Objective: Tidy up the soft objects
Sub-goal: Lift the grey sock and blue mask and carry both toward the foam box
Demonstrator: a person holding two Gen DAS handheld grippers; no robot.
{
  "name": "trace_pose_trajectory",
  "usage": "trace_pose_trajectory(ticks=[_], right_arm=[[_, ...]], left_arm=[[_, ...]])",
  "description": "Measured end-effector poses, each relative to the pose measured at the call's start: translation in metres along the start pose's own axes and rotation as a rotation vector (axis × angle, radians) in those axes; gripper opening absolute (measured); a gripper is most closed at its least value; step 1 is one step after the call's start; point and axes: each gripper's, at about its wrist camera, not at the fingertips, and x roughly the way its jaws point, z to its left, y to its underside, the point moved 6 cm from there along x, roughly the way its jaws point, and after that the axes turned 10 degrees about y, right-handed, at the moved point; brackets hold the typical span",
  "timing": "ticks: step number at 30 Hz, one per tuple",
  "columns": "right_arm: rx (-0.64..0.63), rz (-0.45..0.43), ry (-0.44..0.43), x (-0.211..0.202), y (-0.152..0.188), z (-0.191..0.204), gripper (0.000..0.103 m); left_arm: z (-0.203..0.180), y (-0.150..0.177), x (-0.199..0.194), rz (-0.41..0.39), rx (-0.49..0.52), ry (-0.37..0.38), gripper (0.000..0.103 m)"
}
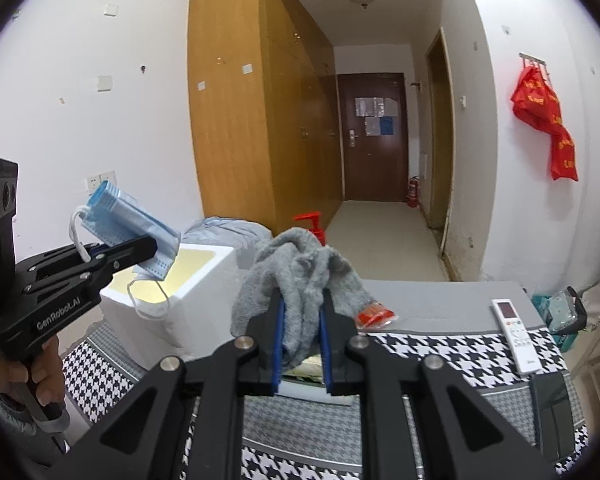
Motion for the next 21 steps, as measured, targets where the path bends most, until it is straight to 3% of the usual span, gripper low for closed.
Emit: trace_pose_trajectory(ticks=[21], right_arm=[[-0.08,-0.015,-0.179,0.008,-0.012,0.065,0.019]], left_arm=[[0.052,0.004,-0.044,-0.006,-0.034,-0.165,0.008]])
